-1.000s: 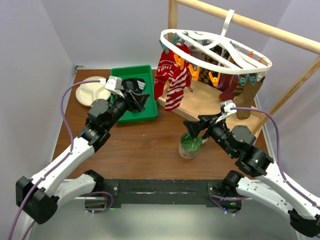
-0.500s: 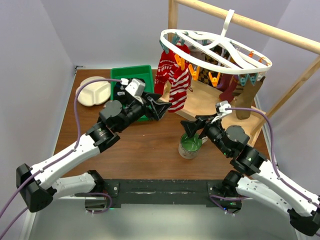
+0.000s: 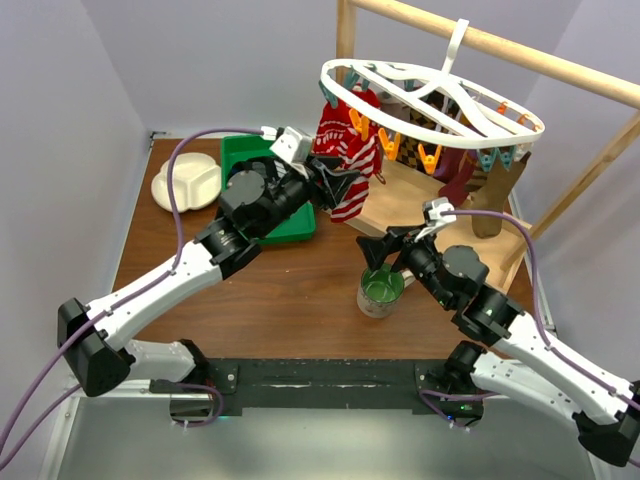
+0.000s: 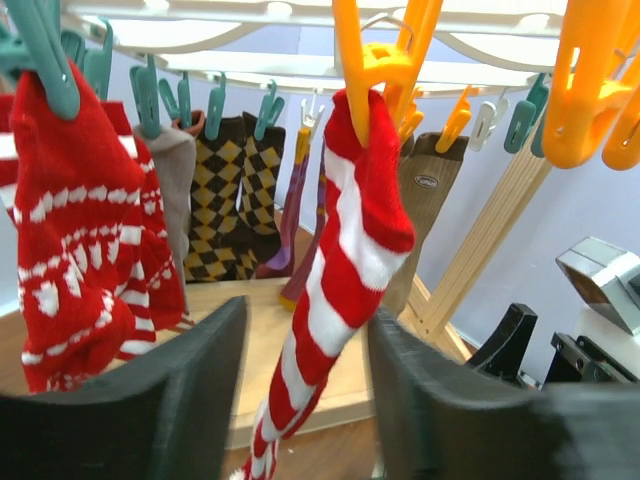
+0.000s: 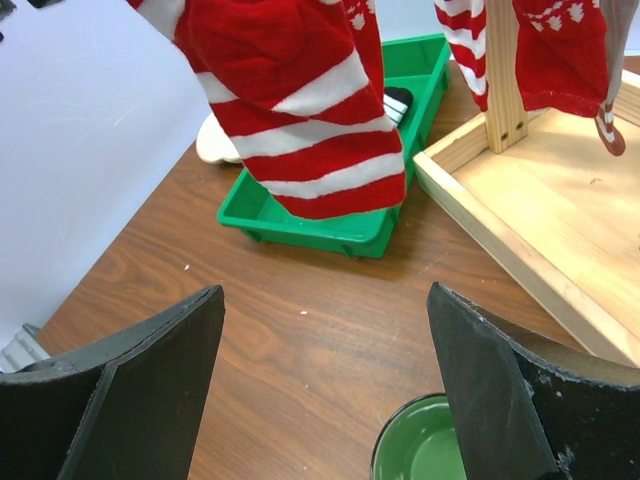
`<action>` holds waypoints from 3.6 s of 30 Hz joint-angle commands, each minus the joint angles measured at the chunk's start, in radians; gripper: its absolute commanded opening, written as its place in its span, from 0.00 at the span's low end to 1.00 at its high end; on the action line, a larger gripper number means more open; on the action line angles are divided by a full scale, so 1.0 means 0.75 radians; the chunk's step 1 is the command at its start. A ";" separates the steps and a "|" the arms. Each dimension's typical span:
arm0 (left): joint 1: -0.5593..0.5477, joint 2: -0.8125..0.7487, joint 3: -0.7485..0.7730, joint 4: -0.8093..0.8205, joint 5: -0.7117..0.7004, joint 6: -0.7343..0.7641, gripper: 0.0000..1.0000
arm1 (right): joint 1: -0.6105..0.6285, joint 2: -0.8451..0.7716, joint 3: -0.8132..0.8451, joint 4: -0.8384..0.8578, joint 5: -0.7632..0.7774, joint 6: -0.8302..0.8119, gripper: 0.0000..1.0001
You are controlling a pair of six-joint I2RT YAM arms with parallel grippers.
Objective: Remove the socks clipped to the hanger
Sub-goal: Remove the sock from the hanger.
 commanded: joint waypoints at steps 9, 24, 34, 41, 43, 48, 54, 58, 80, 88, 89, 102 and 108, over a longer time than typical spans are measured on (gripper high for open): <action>-0.023 0.023 0.075 0.074 0.005 0.020 0.00 | 0.000 0.082 0.109 0.207 0.053 -0.106 0.87; -0.068 -0.069 -0.037 0.045 0.055 -0.055 0.00 | 0.000 0.270 0.201 0.520 0.043 -0.235 0.91; -0.085 -0.086 -0.064 0.027 0.053 -0.072 0.00 | 0.000 0.380 0.238 0.622 0.008 -0.207 0.92; -0.087 -0.072 -0.056 0.023 0.036 -0.070 0.00 | 0.002 0.374 0.199 0.667 -0.033 -0.180 0.92; -0.087 -0.065 -0.046 0.021 0.036 -0.068 0.00 | 0.002 0.372 0.187 0.680 -0.039 -0.186 0.93; -0.087 -0.051 -0.031 0.013 0.036 -0.070 0.00 | 0.002 0.372 0.173 0.708 -0.060 -0.188 0.94; -0.089 -0.043 -0.021 0.008 0.050 -0.072 0.00 | 0.000 0.372 0.154 0.731 -0.043 -0.184 0.95; -0.089 -0.027 -0.019 0.021 0.081 -0.102 0.00 | 0.002 0.417 0.177 0.755 -0.017 -0.180 0.95; -0.087 -0.018 0.001 0.041 0.065 -0.135 0.01 | 0.000 0.389 0.128 0.714 0.041 -0.123 0.00; -0.087 -0.014 0.044 0.053 0.077 -0.152 0.19 | 0.000 0.376 0.089 0.682 0.016 -0.112 0.00; -0.089 -0.012 0.048 0.053 0.079 -0.154 0.22 | 0.000 0.376 0.085 0.680 0.008 -0.110 0.00; -0.087 0.020 0.206 0.011 0.087 -0.097 0.50 | 0.002 0.389 0.097 0.655 -0.002 -0.127 0.00; -0.089 0.080 0.335 -0.024 0.055 -0.043 0.56 | 0.000 0.395 0.107 0.649 -0.006 -0.129 0.00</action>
